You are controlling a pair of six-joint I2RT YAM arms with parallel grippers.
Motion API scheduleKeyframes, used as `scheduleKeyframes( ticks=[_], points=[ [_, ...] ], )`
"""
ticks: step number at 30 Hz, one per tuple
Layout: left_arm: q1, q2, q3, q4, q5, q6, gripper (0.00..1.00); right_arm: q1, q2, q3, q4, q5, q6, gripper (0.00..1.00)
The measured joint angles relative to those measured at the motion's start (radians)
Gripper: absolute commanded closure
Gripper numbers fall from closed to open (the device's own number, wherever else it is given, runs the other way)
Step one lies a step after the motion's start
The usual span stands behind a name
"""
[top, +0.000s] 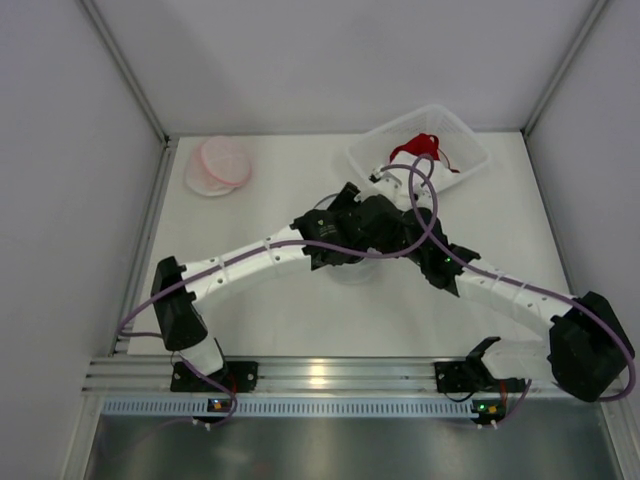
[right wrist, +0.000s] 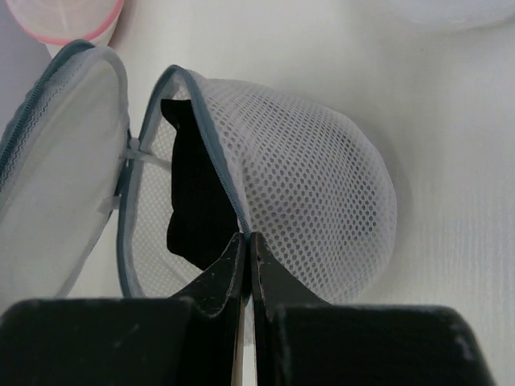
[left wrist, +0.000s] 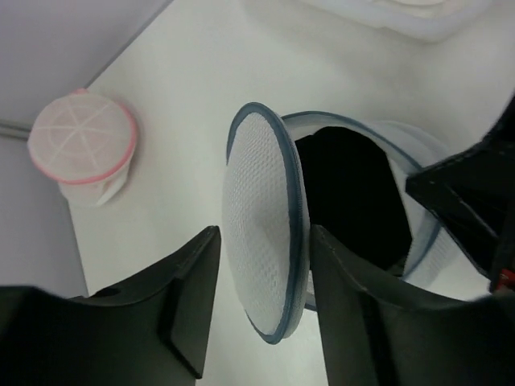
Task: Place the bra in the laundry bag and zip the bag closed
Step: Close the laundry bag at the center of the board.
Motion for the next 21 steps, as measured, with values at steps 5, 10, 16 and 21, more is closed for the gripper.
scheduleKeyframes(
  ticks=[5, 10, 16, 21],
  points=[
    [-0.01, 0.0, 0.024, 0.001, 0.083, -0.058, 0.26, -0.035, 0.0, -0.085, 0.05, -0.029, 0.019, 1.0],
    [0.035, -0.086, 0.004, 0.009, 0.193, -0.153, 0.02, -0.046, -0.024, -0.109, 0.05, -0.029, 0.004, 1.0],
    [0.344, -0.405, -0.2, 0.129, 0.425, -0.273, 0.02, -0.047, -0.058, -0.109, 0.06, -0.033, -0.033, 1.0],
    [0.603, -0.466, -0.388, 0.283, 0.652, -0.353, 0.02, -0.05, -0.058, -0.109, 0.068, -0.061, -0.076, 1.0]
  ],
)
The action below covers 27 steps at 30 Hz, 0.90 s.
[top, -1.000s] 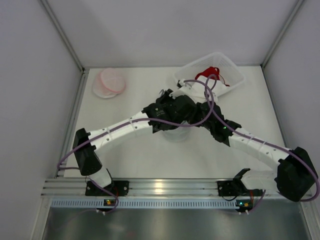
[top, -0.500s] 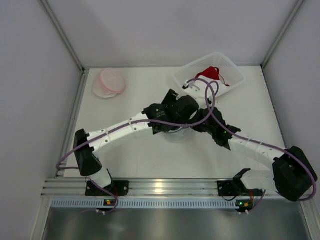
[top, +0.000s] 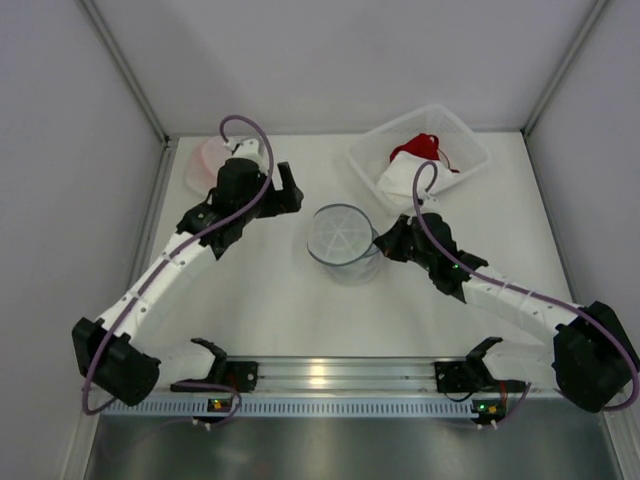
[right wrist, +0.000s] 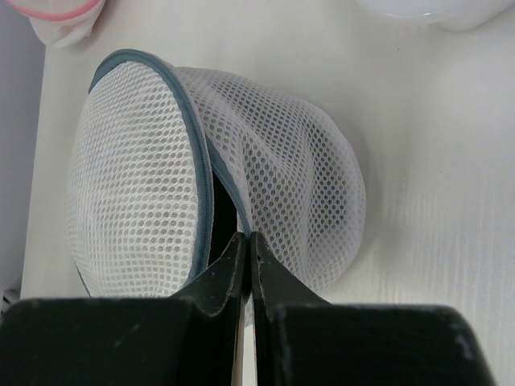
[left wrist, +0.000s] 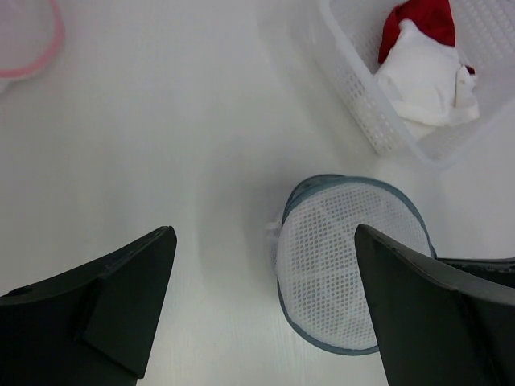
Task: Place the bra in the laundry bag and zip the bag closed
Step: Close the laundry bag at the center of the board.
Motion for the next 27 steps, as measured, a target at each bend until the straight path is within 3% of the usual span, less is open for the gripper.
scheduleKeyframes(
  ticks=[6, 10, 18, 27],
  points=[
    [0.085, 0.077, -0.233, 0.175, 0.267, -0.067, 0.05, -0.012, 0.0, 0.0, 0.003, -0.03, -0.037, 1.0],
    [0.104, 0.097, -0.317, 0.277, 0.368, -0.103, 0.06, -0.016, 0.0, 0.001, 0.003, -0.047, -0.046, 1.0],
    [0.103, 0.18, -0.352, 0.491, 0.526, -0.138, 0.15, -0.016, 0.01, 0.034, -0.007, -0.076, -0.053, 1.0],
    [0.077, 0.249, -0.347, 0.522, 0.597, -0.145, 0.19, -0.016, 0.012, 0.041, -0.016, -0.083, -0.059, 1.0]
  ],
)
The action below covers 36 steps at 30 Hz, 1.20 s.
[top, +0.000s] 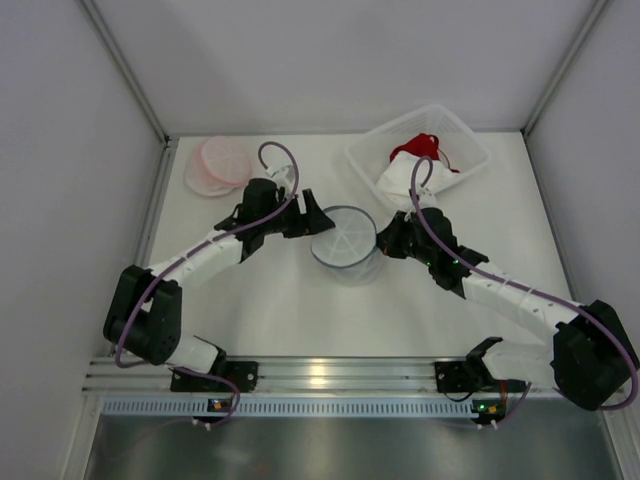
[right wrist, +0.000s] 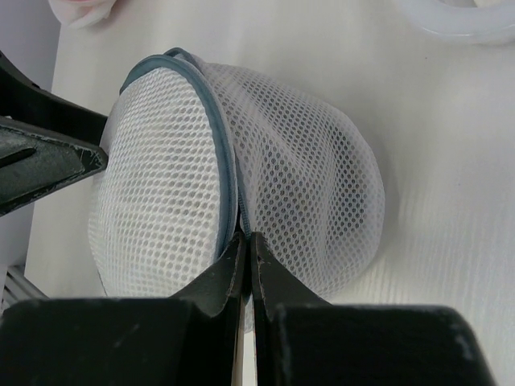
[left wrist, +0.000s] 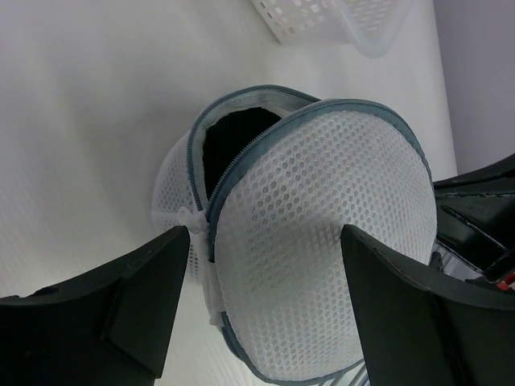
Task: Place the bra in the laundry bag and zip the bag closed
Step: Close the laundry bag at the center of the board, then open the laundry bag at the center of the board.
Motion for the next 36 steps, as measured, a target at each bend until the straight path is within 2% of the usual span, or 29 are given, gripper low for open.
scheduleKeyframes(
  ticks=[4, 6, 7, 11, 14, 19, 23, 30, 32, 36],
  points=[
    [-0.051, -0.001, 0.02, 0.01, 0.001, -0.002, 0.15, 0.0, 0.0, 0.0, -0.003, 0.002, -0.003, 1.0],
    [-0.077, -0.003, 0.025, 0.01, -0.006, 0.003, 0.1, 0.0, 0.0, 0.0, -0.004, 0.011, -0.003, 1.0],
    [-0.087, -0.004, 0.027, 0.006, -0.013, 0.006, 0.02, 0.0, 0.0, 0.0, -0.006, 0.016, -0.003, 1.0],
    [-0.134, -0.01, 0.047, -0.053, -0.092, 0.056, 0.02, 0.0, 0.0, 0.0, -0.024, 0.037, -0.008, 1.0],
    [-0.151, -0.025, 0.067, -0.124, -0.204, 0.09, 0.02, -0.001, 0.0, 0.0, -0.032, 0.045, -0.013, 1.0],
    [-0.141, -0.087, 0.089, -0.205, -0.373, 0.14, 0.02, -0.007, 0.0, 0.0, -0.04, 0.049, -0.025, 1.0],
    [-0.127, -0.14, 0.096, -0.227, -0.422, 0.173, 0.02, -0.018, 0.0, 0.0, -0.048, 0.048, -0.037, 1.0],
    [-0.11, -0.173, 0.076, -0.233, -0.414, 0.183, 0.07, -0.027, 0.0, 0.006, -0.055, 0.048, -0.046, 1.0],
    [-0.094, -0.175, 0.053, -0.225, -0.381, 0.171, 0.11, -0.028, 0.0, 0.013, -0.058, 0.047, -0.048, 1.0],
    [-0.077, -0.171, 0.013, -0.207, -0.297, 0.142, 0.13, -0.031, 0.0, 0.023, -0.058, 0.04, -0.055, 1.0]
  ],
)
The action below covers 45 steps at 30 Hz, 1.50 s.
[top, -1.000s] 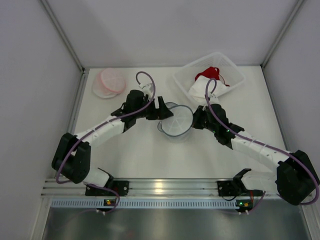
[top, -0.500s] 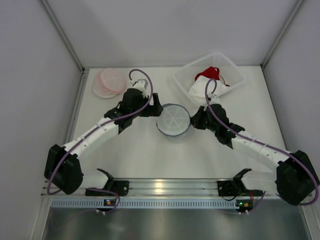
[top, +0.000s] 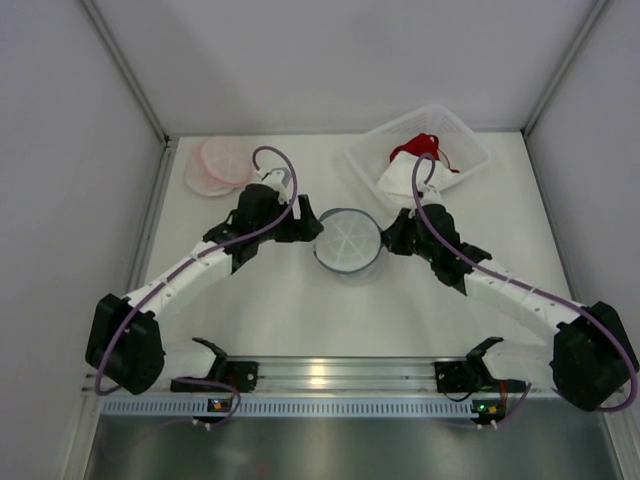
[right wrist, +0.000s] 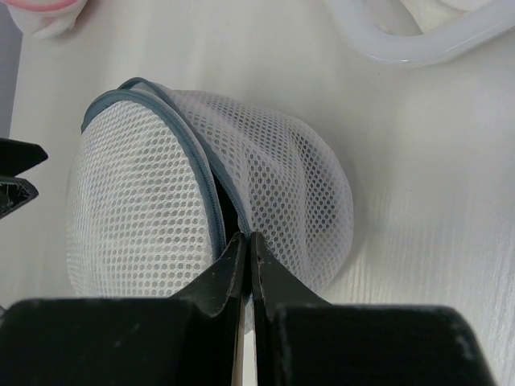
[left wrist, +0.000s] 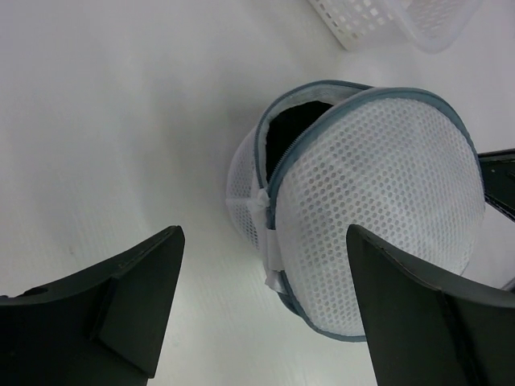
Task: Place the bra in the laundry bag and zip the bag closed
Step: Open the laundry bag at the center of the board.
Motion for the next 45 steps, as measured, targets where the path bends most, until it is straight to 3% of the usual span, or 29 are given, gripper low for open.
scheduleKeyframes(
  ticks=[6, 11, 14, 16, 17, 20, 22, 27, 33, 43, 45],
  points=[
    [0.0, 0.053, -0.034, 0.093, 0.144, -0.041, 0.15, -0.001, 0.0, 0.003, 0.0, -0.006, -0.001, 1.0],
    [0.001, 0.109, -0.048, 0.141, 0.207, -0.071, 0.26, -0.001, 0.0, 0.003, 0.0, -0.01, -0.002, 1.0],
    [0.001, 0.124, -0.049, 0.151, 0.219, -0.084, 0.52, -0.001, 0.0, 0.003, 0.0, -0.011, -0.002, 1.0],
    [0.001, 0.124, -0.05, 0.16, 0.22, -0.088, 0.63, -0.001, 0.0, 0.003, 0.0, -0.011, -0.002, 1.0],
    [0.001, 0.124, -0.05, 0.168, 0.221, -0.089, 0.75, -0.001, 0.0, 0.003, 0.0, -0.011, -0.002, 1.0],
    [0.002, 0.124, -0.05, 0.174, 0.217, -0.088, 0.95, -0.003, 0.0, 0.004, -0.008, -0.006, -0.007, 1.0],
    [0.002, 0.124, -0.05, 0.175, 0.217, -0.088, 1.0, -0.006, 0.0, 0.006, -0.011, -0.006, -0.008, 1.0],
    [0.002, 0.125, -0.047, 0.168, 0.206, -0.088, 1.0, -0.008, 0.0, 0.006, -0.012, -0.007, -0.007, 1.0],
    [0.001, 0.106, 0.059, 0.003, 0.103, -0.096, 1.0, -0.008, 0.0, 0.01, -0.019, -0.008, -0.008, 1.0],
    [-0.003, -0.111, 0.179, -0.186, -0.012, -0.115, 1.0, 0.005, 0.0, 0.013, 0.017, -0.123, 0.048, 1.0],
    [-0.003, -0.103, 0.18, -0.203, -0.008, -0.118, 0.93, 0.009, 0.0, 0.013, 0.017, -0.127, 0.059, 1.0]
  ],
)
